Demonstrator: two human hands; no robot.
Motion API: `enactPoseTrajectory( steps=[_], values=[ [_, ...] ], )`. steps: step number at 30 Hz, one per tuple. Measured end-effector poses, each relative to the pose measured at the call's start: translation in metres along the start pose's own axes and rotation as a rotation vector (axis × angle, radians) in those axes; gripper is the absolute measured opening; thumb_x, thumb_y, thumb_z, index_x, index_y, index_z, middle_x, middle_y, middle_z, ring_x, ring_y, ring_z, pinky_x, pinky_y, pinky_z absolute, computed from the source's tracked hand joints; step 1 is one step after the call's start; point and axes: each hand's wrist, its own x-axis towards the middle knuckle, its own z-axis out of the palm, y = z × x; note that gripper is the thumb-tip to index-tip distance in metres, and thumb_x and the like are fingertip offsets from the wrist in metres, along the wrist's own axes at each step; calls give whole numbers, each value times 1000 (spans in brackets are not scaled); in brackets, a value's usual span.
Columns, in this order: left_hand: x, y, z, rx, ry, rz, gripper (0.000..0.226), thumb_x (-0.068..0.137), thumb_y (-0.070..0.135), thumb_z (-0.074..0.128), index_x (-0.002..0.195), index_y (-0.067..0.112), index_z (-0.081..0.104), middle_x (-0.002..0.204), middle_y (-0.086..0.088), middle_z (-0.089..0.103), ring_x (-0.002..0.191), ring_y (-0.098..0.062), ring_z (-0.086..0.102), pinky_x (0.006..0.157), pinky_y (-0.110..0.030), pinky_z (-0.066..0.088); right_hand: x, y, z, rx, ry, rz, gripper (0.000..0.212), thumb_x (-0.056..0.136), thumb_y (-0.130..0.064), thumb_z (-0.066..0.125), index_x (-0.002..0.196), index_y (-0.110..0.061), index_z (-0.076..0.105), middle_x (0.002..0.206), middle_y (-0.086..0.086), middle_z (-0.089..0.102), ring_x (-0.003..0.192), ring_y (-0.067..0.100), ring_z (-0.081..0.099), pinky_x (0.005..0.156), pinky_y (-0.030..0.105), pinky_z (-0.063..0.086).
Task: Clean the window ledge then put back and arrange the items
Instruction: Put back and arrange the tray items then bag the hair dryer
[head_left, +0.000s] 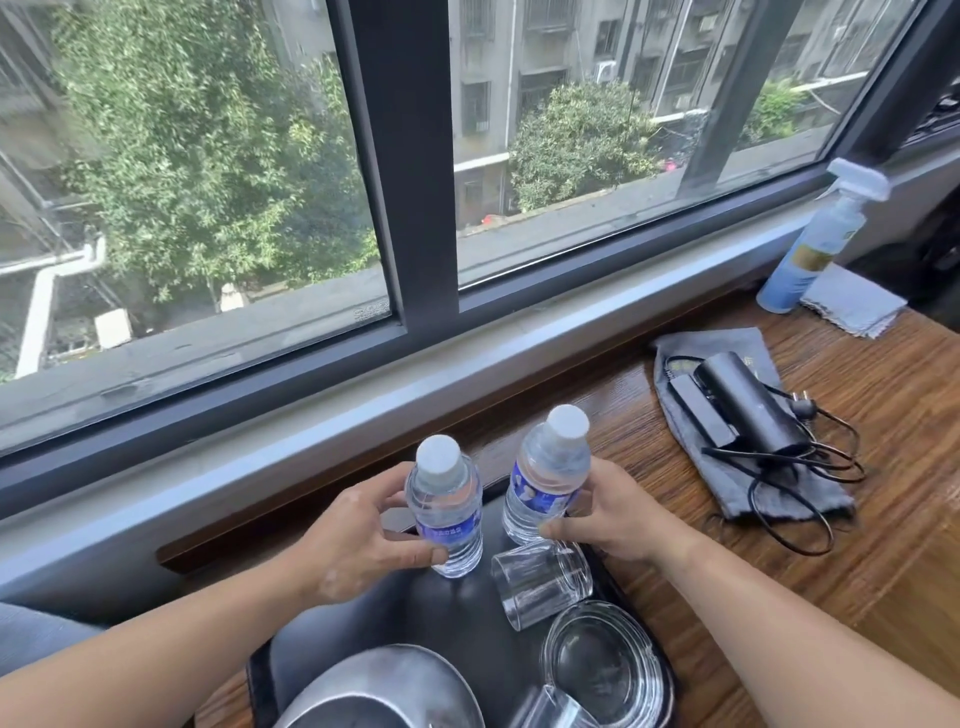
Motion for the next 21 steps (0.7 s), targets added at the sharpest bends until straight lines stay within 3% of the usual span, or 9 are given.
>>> enactPoseTrajectory(
  steps=[3,7,10,12,14,17,19,21],
  values=[
    [5,2,0,134,-18,9,70,60,51,92,122,52,59,122,14,70,123,-15,61,93,-39,60,-1,-3,3,-13,-5,0,50,73,-18,86,117,-29,65,115,-7,72,112,12,66,104,40,49],
    [3,7,-2,169,22,27,85,55,49,97,129,44,55,121,6,70,117,-20,65,85,-27,61,-6,-6,11,-119,81,-58,63,61,-43,90,115,-51,59,116,-10,64,110,5,61,94,28,51],
    [0,19,1,287,73,97,79,52,51,97,119,46,54,109,20,70,106,-4,65,78,-11,53,-5,-8,18,-246,186,-35,66,55,-56,91,112,-40,62,108,-14,60,96,0,59,84,19,49],
    [1,26,5,373,114,119,73,51,50,97,110,50,53,103,27,68,98,4,64,79,-7,47,-3,-10,18,-279,216,-19,60,56,-52,91,106,-38,62,102,-17,63,92,-2,60,81,15,48],
    [4,26,8,418,135,116,67,54,43,98,105,48,55,101,24,68,95,1,64,82,-11,47,-2,-11,16,-242,185,1,53,59,-42,89,104,-38,61,100,-18,68,94,-2,63,84,20,52],
    [8,31,7,408,108,93,58,63,26,96,101,44,57,98,23,70,91,8,65,80,-7,45,-1,-13,9,-120,63,11,58,69,-11,83,115,-36,58,107,-21,70,104,1,65,96,25,51],
    [11,33,5,391,69,70,58,68,16,93,107,41,58,98,21,73,94,7,67,83,-10,49,0,-13,6,-95,-2,3,63,73,0,77,121,-35,55,112,-24,68,109,0,63,103,22,45],
    [13,34,4,362,21,60,70,70,13,90,125,37,54,108,20,73,102,1,68,90,-18,53,0,-14,5,-99,-21,8,64,73,-7,82,123,-35,54,114,-22,67,111,0,62,104,23,44]
  ],
)
